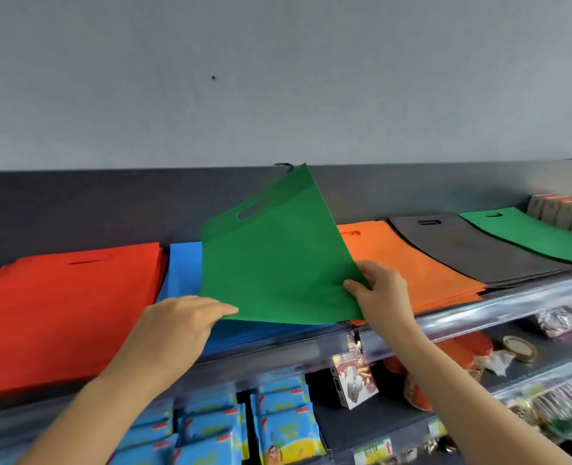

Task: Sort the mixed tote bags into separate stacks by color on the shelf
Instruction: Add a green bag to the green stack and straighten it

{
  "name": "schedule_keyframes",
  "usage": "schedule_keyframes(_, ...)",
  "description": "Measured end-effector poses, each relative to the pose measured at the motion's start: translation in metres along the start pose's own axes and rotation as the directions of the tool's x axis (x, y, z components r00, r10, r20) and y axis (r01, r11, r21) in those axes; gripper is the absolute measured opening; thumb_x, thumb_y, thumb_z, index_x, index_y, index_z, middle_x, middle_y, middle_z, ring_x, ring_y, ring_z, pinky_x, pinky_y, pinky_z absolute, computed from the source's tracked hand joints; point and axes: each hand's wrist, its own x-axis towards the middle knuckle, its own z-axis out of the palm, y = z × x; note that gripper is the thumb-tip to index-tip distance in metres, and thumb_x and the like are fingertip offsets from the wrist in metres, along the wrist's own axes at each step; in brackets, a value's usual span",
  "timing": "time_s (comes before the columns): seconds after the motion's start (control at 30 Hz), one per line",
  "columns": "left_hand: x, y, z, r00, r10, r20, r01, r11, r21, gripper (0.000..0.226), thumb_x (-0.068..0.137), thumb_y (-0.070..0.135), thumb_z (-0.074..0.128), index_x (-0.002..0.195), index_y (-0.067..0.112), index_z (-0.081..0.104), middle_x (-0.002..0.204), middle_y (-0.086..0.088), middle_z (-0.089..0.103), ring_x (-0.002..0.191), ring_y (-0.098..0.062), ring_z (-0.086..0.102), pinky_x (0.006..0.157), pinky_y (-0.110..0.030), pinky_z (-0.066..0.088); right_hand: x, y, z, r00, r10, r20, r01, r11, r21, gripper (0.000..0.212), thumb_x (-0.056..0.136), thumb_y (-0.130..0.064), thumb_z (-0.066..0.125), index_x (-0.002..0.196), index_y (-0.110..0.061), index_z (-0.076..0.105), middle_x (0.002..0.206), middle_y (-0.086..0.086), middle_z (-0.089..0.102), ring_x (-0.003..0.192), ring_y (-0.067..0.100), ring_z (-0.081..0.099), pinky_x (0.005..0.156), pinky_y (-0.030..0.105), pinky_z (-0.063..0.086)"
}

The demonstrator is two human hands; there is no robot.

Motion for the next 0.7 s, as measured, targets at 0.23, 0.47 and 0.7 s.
schedule_keyframes(0.23, 0.064, 0.058, 0.036, 0.984, 0.178, 0.008, -0.178, 0.984, -0.006, 0.061, 0.040, -0.011, 0.084, 0.084, 0.029, 0.076, 0.075, 0.017, 0.071, 0.061, -0.007, 0.068, 0.040, -0.026, 0.050, 0.027, 0.059, -0.064, 0.996, 0.050, -0.077, -0.054, 0.997, -0.052, 0.022, 0.086, -0.001, 0.061, 0.105, -0.009, 0.068, 0.087, -0.006, 0.065, 0.081, 0.014, 0.063, 0.076, 0.028, 0.053)
schedule_keyframes(0.47, 0.152, 0.074, 0.072, 0.938, 0.346, 0.000, -0.345, 0.934, -0.090, 0.057, 0.047, -0.009, 0.083, 0.089, 0.028, 0.075, 0.078, 0.014, 0.072, 0.067, -0.010, 0.069, 0.049, -0.030, 0.056, 0.068, 0.088, -0.102, 0.963, 0.124, -0.240, -0.135, 0.990, -0.033, 0.022, 0.086, 0.000, 0.061, 0.104, -0.011, 0.068, 0.084, -0.007, 0.064, 0.076, 0.008, 0.061, 0.069, 0.020, 0.052)
schedule_keyframes(0.7, 0.222, 0.086, 0.106, 0.866, 0.499, -0.020, -0.491, 0.843, -0.218, 0.034, 0.068, 0.006, 0.064, 0.090, 0.029, 0.075, 0.082, 0.015, 0.072, 0.072, -0.006, 0.069, 0.055, -0.023, 0.055, 0.107, 0.112, -0.139, 0.915, 0.165, -0.368, -0.185, 0.983, -0.019, 0.025, 0.084, 0.000, 0.063, 0.106, -0.010, 0.069, 0.088, -0.003, 0.066, 0.086, 0.016, 0.063, 0.080, 0.028, 0.052)
